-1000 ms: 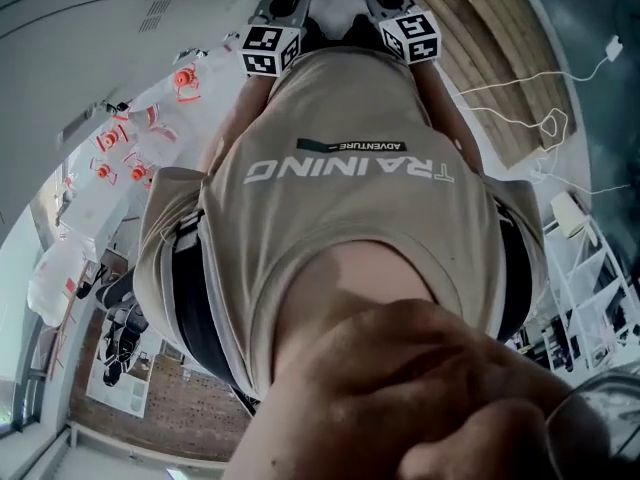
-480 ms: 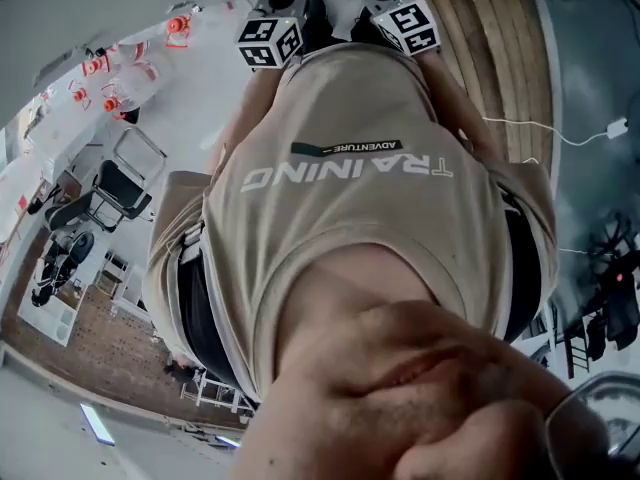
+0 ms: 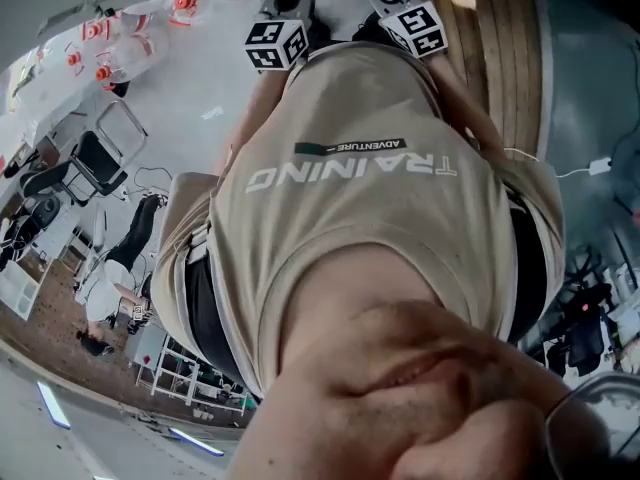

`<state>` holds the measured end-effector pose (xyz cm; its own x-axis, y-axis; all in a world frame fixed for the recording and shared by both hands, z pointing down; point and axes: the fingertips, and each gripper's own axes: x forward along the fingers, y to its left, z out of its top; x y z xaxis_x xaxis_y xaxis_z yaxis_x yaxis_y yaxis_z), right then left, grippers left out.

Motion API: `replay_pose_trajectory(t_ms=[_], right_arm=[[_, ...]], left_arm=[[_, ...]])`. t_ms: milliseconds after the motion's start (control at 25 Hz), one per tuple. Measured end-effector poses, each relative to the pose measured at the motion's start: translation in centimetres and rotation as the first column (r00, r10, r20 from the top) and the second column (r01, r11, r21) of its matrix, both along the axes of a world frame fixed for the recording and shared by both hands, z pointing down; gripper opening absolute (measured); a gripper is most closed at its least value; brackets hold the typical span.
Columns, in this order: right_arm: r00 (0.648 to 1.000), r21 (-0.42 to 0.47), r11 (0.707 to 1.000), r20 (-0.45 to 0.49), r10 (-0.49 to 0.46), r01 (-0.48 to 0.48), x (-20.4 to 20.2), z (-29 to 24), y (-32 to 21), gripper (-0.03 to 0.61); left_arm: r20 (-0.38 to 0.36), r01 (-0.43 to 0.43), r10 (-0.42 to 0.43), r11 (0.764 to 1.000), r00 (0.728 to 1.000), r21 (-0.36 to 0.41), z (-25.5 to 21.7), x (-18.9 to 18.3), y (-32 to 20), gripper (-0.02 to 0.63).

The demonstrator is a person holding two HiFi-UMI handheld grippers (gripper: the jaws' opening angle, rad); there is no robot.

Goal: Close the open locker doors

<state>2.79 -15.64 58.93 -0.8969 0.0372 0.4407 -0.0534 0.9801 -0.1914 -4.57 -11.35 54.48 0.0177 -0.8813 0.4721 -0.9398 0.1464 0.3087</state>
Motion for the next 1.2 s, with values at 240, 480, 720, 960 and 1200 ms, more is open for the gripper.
replay_pose_trajectory(t_ms=[240, 480, 720, 960, 1200], right_arm=[[0.999, 0.013, 0.999, -0.011, 0.033, -0.033, -1.9, -0.5, 0.3, 0.015], [0.996, 0.014, 0.997, -0.030, 0.082, -0.082, -4.5, -0.4, 0.7, 0.015], [0.989, 0.027, 0.990, -0.052, 0.138, -0.137, -7.2, -0.6, 1.3, 0.015], [0.975, 0.064, 0.976, -0.064, 0.214, -0.210, -9.1, -0.5, 1.2, 0.015], [0.966, 0.082, 0.966, -0.062, 0.251, -0.246, -10.9, -0.8, 0.2, 0.015]], left_arm=[[0.008, 0.004, -0.004, 1.000, 1.000, 0.015, -0.2, -2.9, 1.2, 0.000], [0.038, -0.055, 0.053, 0.997, 0.998, 0.044, -1.0, -5.8, 1.0, 0.000], [0.044, -0.135, 0.133, 0.989, 0.990, 0.054, -1.1, -8.5, 1.5, 0.000], [0.024, -0.219, 0.218, 0.974, 0.976, 0.056, -0.1, -10.5, 1.4, 0.000], [0.047, -0.315, 0.313, 0.948, 0.949, 0.050, -0.5, -11.1, 0.0, 0.000]])
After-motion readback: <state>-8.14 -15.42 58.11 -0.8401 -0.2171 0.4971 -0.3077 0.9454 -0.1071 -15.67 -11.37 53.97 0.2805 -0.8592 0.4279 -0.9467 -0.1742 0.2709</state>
